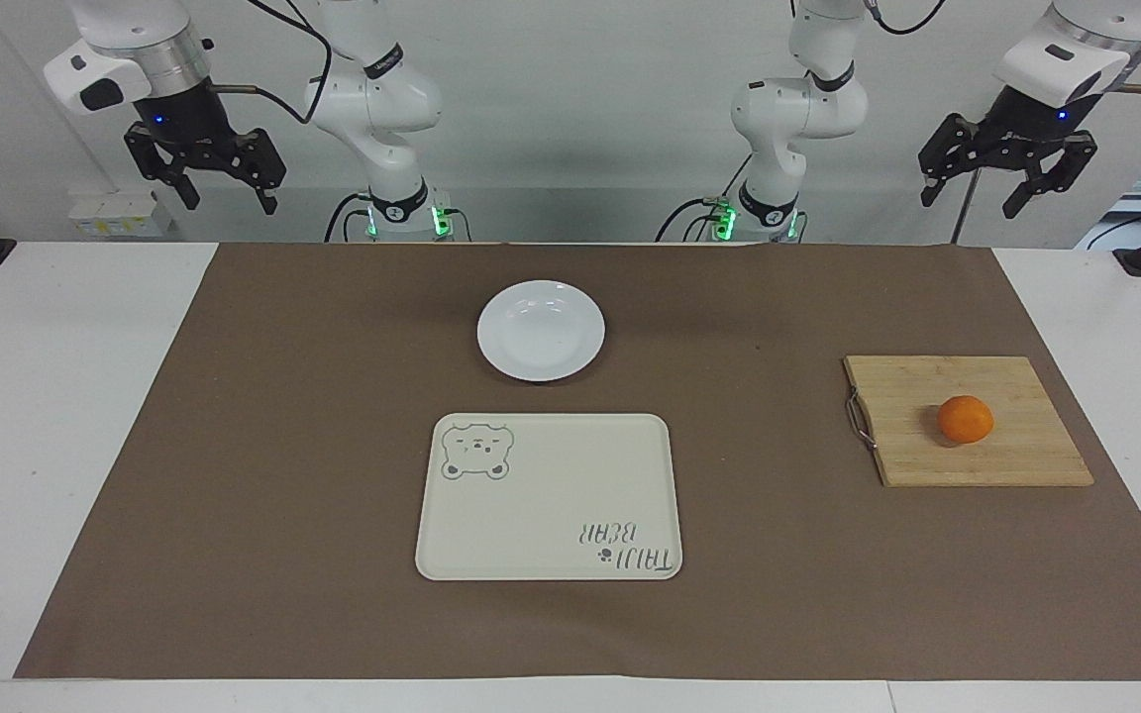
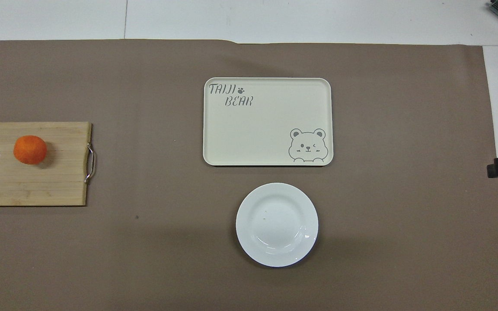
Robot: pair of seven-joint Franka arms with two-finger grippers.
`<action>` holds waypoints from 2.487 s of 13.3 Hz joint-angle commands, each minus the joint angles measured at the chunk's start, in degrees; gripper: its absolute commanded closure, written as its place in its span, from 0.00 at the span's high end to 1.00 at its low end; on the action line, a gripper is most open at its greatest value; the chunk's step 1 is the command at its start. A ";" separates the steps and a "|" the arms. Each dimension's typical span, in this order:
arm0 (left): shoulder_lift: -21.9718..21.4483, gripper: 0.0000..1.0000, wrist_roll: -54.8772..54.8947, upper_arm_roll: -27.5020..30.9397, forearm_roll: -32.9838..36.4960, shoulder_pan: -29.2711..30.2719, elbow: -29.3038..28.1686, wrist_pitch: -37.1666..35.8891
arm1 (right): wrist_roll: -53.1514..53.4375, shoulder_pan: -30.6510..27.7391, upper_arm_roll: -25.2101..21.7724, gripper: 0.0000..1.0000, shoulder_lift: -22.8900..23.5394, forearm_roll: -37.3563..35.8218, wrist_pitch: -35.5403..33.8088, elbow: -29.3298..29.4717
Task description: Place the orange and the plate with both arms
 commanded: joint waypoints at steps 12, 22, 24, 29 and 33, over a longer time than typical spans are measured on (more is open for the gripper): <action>-1.29 1.00 -1.27 0.36 -0.44 0.00 -1.39 1.23 | -1.14 -0.41 0.31 1.00 -0.28 -0.54 -0.97 0.30; -1.29 1.00 -1.10 0.36 -0.35 -0.08 -1.47 1.76 | -1.14 -0.41 0.31 1.00 -0.37 -0.54 -0.97 0.30; -1.29 1.00 -1.01 0.36 -0.35 -0.08 -1.47 1.76 | -1.14 -0.41 0.31 1.00 -0.28 -0.54 -0.97 0.30; -1.29 1.00 -0.66 0.36 -0.35 0.00 -1.47 1.76 | -1.14 -0.49 0.31 1.00 -0.28 -0.54 -0.97 0.30; -1.29 1.00 -0.66 0.36 -0.35 -0.26 -1.47 1.67 | -1.14 -0.49 0.31 1.00 -0.28 -0.54 -0.97 0.30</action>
